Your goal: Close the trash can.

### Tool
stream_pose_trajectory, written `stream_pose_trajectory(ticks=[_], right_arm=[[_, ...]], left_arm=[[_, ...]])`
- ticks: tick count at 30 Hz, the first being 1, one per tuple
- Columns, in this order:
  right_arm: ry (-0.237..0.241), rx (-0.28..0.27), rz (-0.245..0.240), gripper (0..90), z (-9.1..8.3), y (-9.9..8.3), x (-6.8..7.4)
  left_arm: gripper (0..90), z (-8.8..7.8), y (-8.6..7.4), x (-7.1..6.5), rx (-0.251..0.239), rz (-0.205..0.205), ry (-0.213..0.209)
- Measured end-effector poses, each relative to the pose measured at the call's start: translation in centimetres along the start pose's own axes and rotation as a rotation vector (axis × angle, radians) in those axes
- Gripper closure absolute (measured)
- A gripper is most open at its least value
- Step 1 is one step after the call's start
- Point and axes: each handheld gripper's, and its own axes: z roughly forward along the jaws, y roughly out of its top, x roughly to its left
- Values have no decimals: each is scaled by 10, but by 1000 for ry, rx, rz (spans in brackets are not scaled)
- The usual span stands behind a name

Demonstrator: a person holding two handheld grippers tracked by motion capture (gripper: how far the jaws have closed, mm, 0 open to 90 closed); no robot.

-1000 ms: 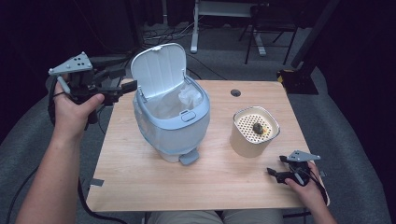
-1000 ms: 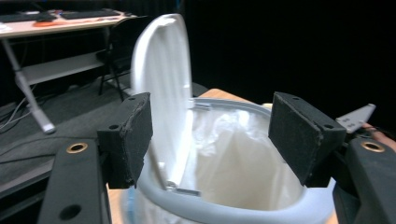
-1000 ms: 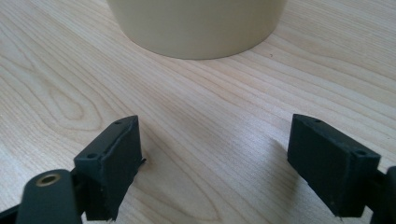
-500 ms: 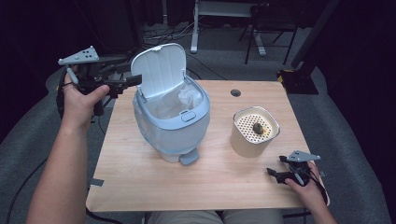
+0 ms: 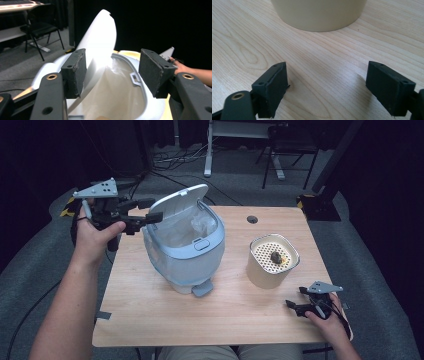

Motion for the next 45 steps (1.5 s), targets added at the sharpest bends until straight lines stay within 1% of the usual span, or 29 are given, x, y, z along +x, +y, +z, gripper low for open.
stream_pose_trajectory(ticks=[5,7,11,14,18,21,25,26,29,32,35,37,38,39,40,41,42,43,45], right_arm=[[0,0,0,180,0,0,0],[0,0,0,180,0,0,0],[0,0,0,180,0,0,0],[1,-1,0,180,0,0,0],[1,0,-2,180,0,0,0],[2,0,-2,180,0,0,0],[3,1,-2,180,0,0,1],[3,1,-2,180,0,0,1],[3,1,-3,180,0,0,1],[4,0,-3,180,0,0,1],[4,0,-3,180,0,0,0],[4,0,-3,180,0,0,0],[5,0,-3,180,0,0,0],[5,0,-3,180,0,0,0],[5,1,-3,180,0,0,0],[5,1,-4,180,0,0,0],[5,1,-3,180,0,0,0],[5,0,-3,180,0,0,0],[5,0,-4,180,0,0,1]], left_arm=[[408,9,-6,-13,23,9,-24],[414,14,-9,-20,45,22,-35],[416,23,-15,-32,35,24,-67],[436,32,-17,-41,51,24,-89],[439,46,-21,-51,95,26,-103],[439,54,-23,-53,90,23,-96],[458,62,-26,-51,91,-3,-74],[473,65,-27,-50,98,-12,-62],[527,71,-29,-46,119,-17,-27],[576,74,-28,-43,111,-38,-8],[618,76,-26,-41,120,-32,12],[631,76,-25,-42,134,-14,38],[631,76,-24,-42,138,-14,44],[631,77,-24,-42,138,-8,61],[631,77,-24,-42,142,22,89],[630,78,-24,-43,143,38,109],[630,79,-25,-43,141,59,122],[630,79,-26,-43,136,63,125],[631,80,-25,-43,143,69,125]])
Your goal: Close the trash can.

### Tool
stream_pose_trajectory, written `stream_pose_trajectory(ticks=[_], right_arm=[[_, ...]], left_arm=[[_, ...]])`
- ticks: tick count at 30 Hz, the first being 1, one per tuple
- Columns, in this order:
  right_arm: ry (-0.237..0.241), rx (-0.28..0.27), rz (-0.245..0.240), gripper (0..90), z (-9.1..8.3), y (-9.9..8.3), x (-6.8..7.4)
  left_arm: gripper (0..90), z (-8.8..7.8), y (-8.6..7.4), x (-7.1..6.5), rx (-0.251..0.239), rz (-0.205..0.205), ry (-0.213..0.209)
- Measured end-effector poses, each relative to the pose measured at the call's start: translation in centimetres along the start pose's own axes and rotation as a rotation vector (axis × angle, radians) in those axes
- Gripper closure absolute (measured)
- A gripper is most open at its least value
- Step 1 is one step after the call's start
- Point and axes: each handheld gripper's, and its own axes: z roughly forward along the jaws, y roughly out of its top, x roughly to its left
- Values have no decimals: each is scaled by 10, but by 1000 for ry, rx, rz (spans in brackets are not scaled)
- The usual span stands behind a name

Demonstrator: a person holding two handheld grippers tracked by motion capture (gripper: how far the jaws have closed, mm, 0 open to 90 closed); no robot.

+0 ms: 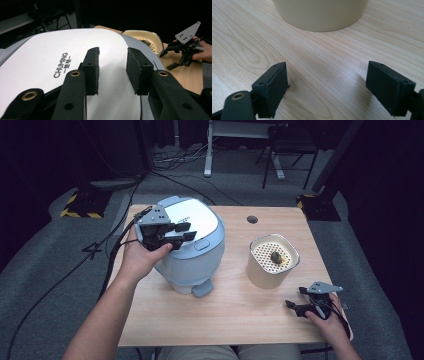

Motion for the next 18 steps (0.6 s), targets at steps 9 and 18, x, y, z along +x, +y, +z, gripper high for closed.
stream_pose_trajectory(ticks=[9,18], right_arm=[[6,2,-5,180,0,0,0],[8,0,-4,178,0,0,0]], left_arm=[[666,5,4,-7,45,34,69],[388,-8,3,-8,-27,-40,15]])
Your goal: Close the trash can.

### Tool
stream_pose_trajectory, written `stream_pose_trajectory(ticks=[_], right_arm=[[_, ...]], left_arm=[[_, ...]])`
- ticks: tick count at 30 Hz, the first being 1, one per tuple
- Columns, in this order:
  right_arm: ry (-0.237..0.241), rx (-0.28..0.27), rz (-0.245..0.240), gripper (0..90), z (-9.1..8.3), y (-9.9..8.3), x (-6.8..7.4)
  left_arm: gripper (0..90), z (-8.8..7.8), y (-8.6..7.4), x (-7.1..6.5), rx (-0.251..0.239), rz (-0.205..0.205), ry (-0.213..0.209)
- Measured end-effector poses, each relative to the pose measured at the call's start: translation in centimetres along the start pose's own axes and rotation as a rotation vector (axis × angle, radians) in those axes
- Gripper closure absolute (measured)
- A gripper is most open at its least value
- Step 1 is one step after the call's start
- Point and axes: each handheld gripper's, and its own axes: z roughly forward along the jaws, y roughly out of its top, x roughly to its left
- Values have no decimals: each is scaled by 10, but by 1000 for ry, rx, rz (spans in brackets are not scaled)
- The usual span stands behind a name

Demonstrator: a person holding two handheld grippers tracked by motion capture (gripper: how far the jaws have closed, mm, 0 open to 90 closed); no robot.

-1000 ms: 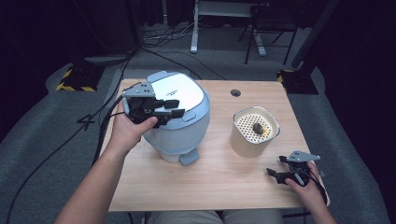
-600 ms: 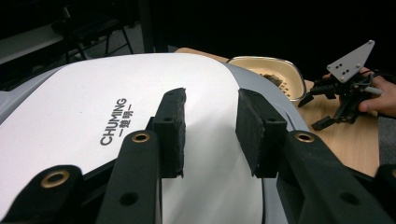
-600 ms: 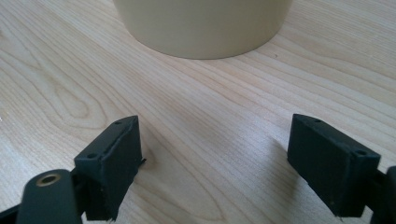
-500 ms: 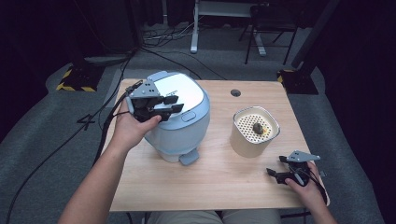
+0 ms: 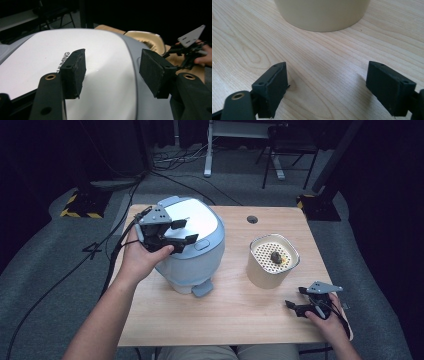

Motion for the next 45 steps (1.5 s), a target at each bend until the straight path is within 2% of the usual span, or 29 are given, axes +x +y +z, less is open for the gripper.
stream_pose_trajectory(ticks=[3,8,13,16,19,21,29,33,39,42,45], right_arm=[[0,0,0,178,0,0,0],[2,0,0,174,1,1,0],[0,3,-1,173,1,1,1],[-2,3,0,173,2,1,1],[-2,3,0,172,2,2,1],[-2,3,-1,172,2,2,1],[-1,3,0,173,2,1,1],[-1,3,0,172,2,1,1],[-1,1,0,172,2,1,1],[-2,2,0,173,2,1,1],[-2,1,0,173,2,1,2]], left_arm=[[376,-11,0,-9,-23,13,-19],[362,-25,-8,-31,-9,49,-30],[349,-27,-25,-49,30,83,-23],[336,-29,-35,-57,10,91,-37],[337,-33,-43,-66,4,97,-33],[336,-33,-50,-72,20,102,-30],[315,-15,-93,-81,67,88,-50],[301,-3,-118,-82,97,56,-48],[285,13,-149,-82,149,12,7],[281,21,-162,-81,178,4,31],[279,30,-175,-79,199,-13,29]])
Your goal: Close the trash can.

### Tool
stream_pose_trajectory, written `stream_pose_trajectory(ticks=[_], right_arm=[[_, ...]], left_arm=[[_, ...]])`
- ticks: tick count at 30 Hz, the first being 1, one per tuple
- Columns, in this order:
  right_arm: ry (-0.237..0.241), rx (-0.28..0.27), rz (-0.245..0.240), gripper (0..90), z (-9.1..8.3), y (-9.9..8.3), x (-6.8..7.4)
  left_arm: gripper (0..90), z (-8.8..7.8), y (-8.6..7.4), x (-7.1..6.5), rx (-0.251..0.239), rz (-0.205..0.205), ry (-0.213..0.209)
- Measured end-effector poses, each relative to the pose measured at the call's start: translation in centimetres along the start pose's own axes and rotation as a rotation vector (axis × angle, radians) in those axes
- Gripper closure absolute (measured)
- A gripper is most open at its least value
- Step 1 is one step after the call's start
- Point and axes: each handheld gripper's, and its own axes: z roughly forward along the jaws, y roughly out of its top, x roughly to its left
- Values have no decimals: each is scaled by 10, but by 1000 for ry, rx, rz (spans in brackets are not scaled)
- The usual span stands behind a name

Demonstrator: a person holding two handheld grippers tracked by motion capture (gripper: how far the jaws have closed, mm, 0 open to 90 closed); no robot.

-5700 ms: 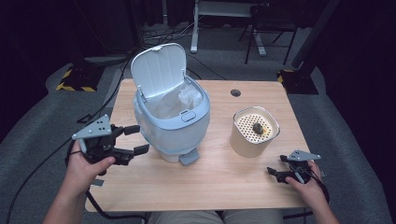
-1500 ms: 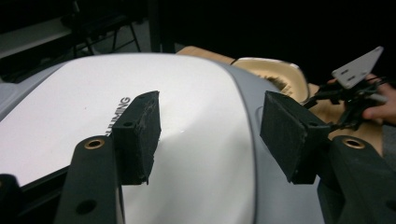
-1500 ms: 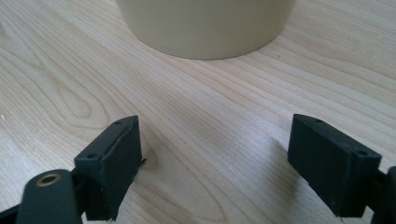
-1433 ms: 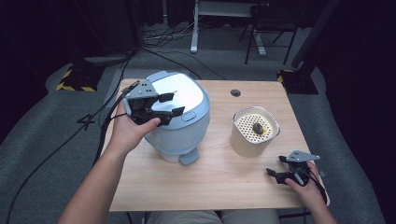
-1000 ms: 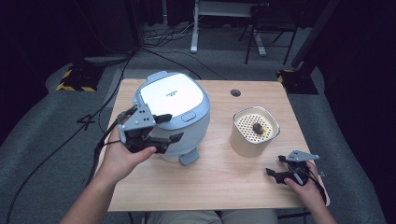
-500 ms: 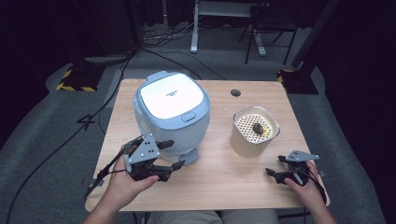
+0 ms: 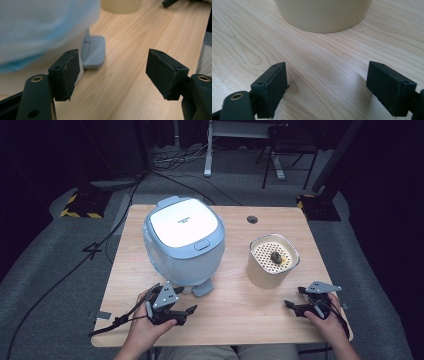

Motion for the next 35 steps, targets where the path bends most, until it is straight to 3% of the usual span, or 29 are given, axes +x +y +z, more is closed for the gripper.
stream_pose_trajectory(ticks=[6,14,20,24,35], right_arm=[[2,1,-1,173,0,0,0],[3,0,-3,173,0,0,0],[5,0,-5,173,0,0,0],[5,0,-6,173,0,0,0],[5,0,-6,173,0,0,0]], left_arm=[[267,16,-17,4,58,-38,2],[235,29,-28,9,115,-57,43],[198,40,-37,11,198,-51,82],[174,42,-37,14,199,-64,59],[165,42,-37,14,202,-60,57]])
